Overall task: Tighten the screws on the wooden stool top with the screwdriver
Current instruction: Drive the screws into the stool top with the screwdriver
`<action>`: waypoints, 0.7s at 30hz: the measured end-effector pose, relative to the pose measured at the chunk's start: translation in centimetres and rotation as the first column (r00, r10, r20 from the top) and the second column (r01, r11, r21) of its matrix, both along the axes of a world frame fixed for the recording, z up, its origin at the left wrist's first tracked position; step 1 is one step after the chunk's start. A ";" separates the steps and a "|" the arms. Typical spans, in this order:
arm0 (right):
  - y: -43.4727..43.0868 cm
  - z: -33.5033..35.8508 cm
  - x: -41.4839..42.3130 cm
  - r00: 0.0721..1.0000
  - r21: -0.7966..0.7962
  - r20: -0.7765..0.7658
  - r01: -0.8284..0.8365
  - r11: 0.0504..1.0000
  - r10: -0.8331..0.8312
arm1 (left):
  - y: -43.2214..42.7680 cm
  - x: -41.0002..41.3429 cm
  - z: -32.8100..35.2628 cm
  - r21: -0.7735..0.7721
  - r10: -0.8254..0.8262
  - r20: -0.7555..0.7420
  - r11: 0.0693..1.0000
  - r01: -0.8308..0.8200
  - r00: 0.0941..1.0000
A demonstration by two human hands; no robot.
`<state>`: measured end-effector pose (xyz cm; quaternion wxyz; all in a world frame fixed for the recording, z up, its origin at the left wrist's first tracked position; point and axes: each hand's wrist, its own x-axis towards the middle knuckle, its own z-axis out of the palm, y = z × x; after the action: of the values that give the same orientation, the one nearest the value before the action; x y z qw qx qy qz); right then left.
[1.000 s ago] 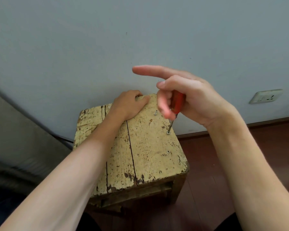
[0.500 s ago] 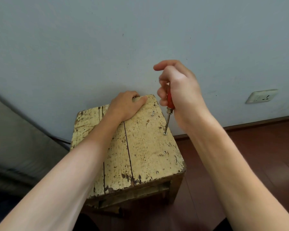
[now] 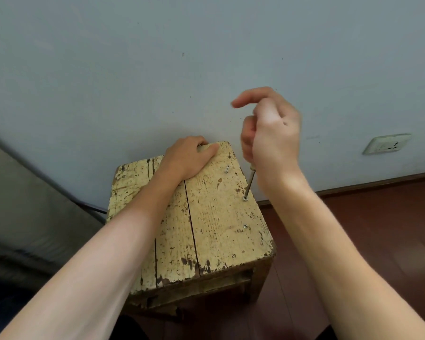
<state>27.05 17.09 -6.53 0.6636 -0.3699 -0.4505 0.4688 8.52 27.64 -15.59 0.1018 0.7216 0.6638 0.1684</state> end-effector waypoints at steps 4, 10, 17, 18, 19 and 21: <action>-1.0 -0.3 -1.5 0.952 -0.013 -0.096 0.289 0.957 -0.289 | 0.2 -0.2 -0.2 -0.012 0.006 0.014 1.000 -0.006 1.000; 0.5 0.7 1.3 0.966 -0.183 -0.100 -0.254 0.950 0.239 | 0.1 -0.1 -0.1 -0.001 0.004 -0.002 1.000 -0.004 1.000; 1.1 0.1 3.2 0.742 0.012 0.206 -0.654 0.756 0.638 | -0.3 0.0 0.3 -0.040 -0.021 -0.046 0.999 0.019 0.999; 0.8 0.1 3.0 0.730 0.009 0.270 -0.654 0.757 0.627 | -0.3 0.0 0.4 -0.054 -0.027 -0.026 0.998 0.026 0.999; 0.5 -0.1 2.8 0.739 0.009 0.332 -0.624 0.781 0.586 | -0.4 0.0 0.4 -0.064 -0.025 0.011 0.998 0.026 1.000; -0.3 -0.6 2.0 0.810 0.032 0.362 -0.505 0.863 0.461 | -0.6 0.0 0.5 -0.044 -0.022 0.007 0.999 0.022 1.000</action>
<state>29.07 16.79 -7.12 0.4560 -0.2758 -0.6669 0.5208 8.55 27.05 -15.09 0.1216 0.7259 0.6590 0.1548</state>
